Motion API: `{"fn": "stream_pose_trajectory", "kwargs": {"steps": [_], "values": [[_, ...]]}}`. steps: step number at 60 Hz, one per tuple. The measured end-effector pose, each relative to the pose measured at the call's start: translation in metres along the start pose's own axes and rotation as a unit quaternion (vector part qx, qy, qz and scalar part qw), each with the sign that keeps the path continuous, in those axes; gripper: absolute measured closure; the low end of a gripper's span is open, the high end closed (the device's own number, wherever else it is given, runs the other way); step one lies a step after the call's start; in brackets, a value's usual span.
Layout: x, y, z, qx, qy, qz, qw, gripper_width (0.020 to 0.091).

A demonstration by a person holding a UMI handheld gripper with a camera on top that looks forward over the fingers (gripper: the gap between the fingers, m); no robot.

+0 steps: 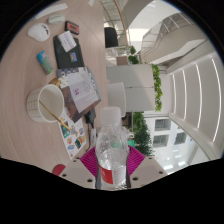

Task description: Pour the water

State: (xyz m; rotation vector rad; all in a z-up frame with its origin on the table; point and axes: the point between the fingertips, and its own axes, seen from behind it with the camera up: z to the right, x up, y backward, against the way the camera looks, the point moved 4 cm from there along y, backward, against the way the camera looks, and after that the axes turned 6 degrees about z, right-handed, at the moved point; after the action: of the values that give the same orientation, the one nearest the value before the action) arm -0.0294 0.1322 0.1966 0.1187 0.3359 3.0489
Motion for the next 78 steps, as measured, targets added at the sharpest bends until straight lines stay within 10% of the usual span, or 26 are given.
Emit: {"fn": "stream_pose_trajectory", "kwargs": {"steps": [14, 30, 44, 47, 57, 78], "values": [[0.045, -0.023, -0.014, 0.021, 0.390, 0.013, 0.921, 0.0767], [0.056, -0.028, -0.013, 0.043, 0.419, 0.010, 0.907, 0.0767], [0.034, -0.022, 0.073, -0.026, -0.092, 0.023, 0.995, 0.0756], [0.009, 0.006, 0.073, -0.080, -0.254, 0.030, 0.963, 0.0714], [-0.046, 0.008, 0.049, -0.008, -0.615, 0.120, 0.780, 0.0625], [-0.133, -0.019, -0.083, 0.052, -0.689, 0.093, 0.717, 0.0623]]}}
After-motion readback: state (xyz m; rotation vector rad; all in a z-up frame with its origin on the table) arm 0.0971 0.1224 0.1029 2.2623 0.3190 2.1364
